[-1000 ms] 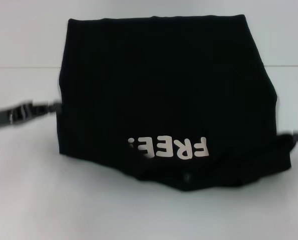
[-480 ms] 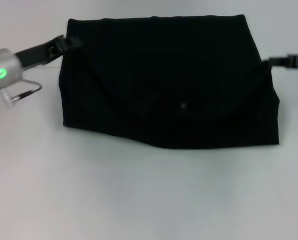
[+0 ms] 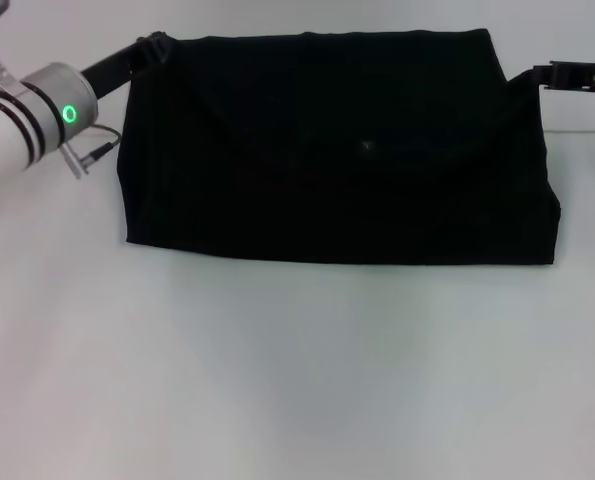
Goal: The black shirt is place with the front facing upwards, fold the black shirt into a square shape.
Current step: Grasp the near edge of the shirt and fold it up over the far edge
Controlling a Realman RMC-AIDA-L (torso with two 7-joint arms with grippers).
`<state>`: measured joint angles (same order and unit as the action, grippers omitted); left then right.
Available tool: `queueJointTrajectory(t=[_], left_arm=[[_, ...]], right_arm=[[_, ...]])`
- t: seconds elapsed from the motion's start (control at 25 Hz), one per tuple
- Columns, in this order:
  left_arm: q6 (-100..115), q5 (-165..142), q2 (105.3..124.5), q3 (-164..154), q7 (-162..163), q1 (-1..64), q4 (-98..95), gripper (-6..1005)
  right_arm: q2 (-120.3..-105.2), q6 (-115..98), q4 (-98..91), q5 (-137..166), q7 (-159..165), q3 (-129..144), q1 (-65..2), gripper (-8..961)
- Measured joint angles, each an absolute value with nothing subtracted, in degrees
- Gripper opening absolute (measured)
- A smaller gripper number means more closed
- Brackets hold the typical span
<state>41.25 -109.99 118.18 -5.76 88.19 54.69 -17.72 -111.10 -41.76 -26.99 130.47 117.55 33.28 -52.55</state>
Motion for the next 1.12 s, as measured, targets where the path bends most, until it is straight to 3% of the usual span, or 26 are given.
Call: queueJointTrajectory(t=[0.48, 0.88, 1.12], left_arm=[[35.27, -101.59, 121.76, -5.85, 69.24, 54.79, -12.90, 6], [35.17, -101.93, 122.38, -6.05, 67.49, 54.66, -12.61, 17], [34.99, -101.85, 122.18, -6.83, 67.80, 54.29, -12.76, 308]], right_arm=[[-114.33, -26.73, -18.47, 130.24, 109.79, 33.49, -55.50, 10], [-115.77, -25.03, -18.61, 130.53, 108.95, 37.16, -54.87, 45], [-115.88, -25.46, -19.90, 130.40, 109.10, 39.16, -54.40, 254]])
